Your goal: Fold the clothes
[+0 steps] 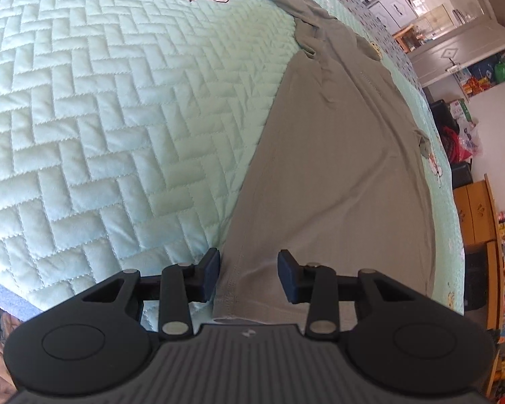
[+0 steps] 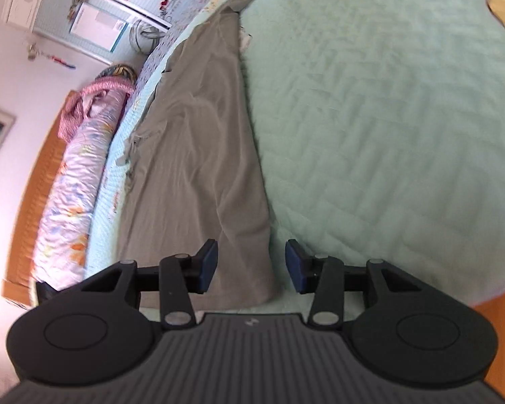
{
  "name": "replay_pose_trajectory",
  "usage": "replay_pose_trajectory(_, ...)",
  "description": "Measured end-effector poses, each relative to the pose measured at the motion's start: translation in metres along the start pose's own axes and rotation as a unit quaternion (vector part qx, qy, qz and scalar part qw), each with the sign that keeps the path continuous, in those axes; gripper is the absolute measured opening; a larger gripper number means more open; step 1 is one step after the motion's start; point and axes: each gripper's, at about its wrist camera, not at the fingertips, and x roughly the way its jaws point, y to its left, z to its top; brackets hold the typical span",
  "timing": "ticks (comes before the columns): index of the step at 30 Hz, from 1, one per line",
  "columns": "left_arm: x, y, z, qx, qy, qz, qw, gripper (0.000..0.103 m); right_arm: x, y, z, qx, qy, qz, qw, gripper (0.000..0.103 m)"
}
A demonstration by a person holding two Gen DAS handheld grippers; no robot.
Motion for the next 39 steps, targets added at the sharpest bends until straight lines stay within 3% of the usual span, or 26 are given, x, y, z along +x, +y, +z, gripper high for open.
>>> replay_pose_trajectory(3, 0.001, 0.005, 0.002, -0.020, 0.003, -0.012, 0.9997, 0.044, 0.006, -0.001, 0.001, 0.008, 0.005, 0.010, 1.000, 0.043)
replay_pose_trajectory(4, 0.002, 0.007, 0.003, -0.026, 0.005, -0.016, 0.9995, 0.045, 0.008, -0.001, 0.001, 0.007, 0.007, 0.005, 1.000, 0.032)
replay_pose_trajectory(7, 0.002, 0.010, 0.004, -0.037, 0.008, -0.026, 0.9989, 0.048, 0.009, 0.002, 0.000, -0.003, 0.011, -0.012, 1.000, 0.011)
replay_pose_trajectory(10, -0.001, 0.008, 0.000, -0.025, 0.005, -0.023, 0.9994, 0.048, 0.006, 0.002, -0.001, -0.011, 0.008, -0.022, 1.000, 0.002)
replay_pose_trajectory(15, -0.004, 0.005, -0.004, -0.020, 0.002, -0.011, 0.9997, 0.043, 0.000, 0.009, -0.004, -0.024, -0.007, -0.041, 0.999, 0.001)
replay_pose_trajectory(16, -0.005, 0.002, -0.005, -0.010, 0.002, 0.008, 0.9999, 0.029, -0.001, 0.010, -0.004, -0.023, -0.012, -0.045, 0.999, 0.001)
replay_pose_trajectory(17, -0.004, -0.001, -0.005, 0.000, 0.004, 0.031, 0.9995, 0.004, -0.003, 0.011, -0.004, -0.022, -0.016, -0.048, 0.998, 0.001)
replay_pose_trajectory(18, -0.003, -0.004, -0.006, 0.013, 0.008, 0.050, 0.9986, 0.000, -0.005, 0.011, -0.004, -0.020, -0.021, -0.051, 0.998, 0.001)
replay_pose_trajectory(24, -0.017, -0.020, -0.015, 0.049, 0.000, 0.073, 0.9961, 0.000, -0.028, 0.017, -0.002, -0.027, -0.031, -0.076, 0.996, 0.001)
replay_pose_trajectory(27, -0.013, -0.023, -0.021, 0.069, 0.016, 0.084, 0.9940, 0.000, -0.031, 0.020, 0.000, -0.037, -0.024, -0.092, 0.995, 0.001)
replay_pose_trajectory(31, -0.006, -0.015, -0.023, 0.058, 0.025, 0.084, 0.9945, 0.001, -0.022, 0.010, 0.001, -0.024, -0.010, -0.124, 0.992, 0.000)
replay_pose_trajectory(39, -0.006, -0.025, -0.019, 0.074, 0.030, 0.085, 0.9931, 0.002, -0.019, 0.014, -0.002, -0.046, 0.004, -0.143, 0.989, 0.001)
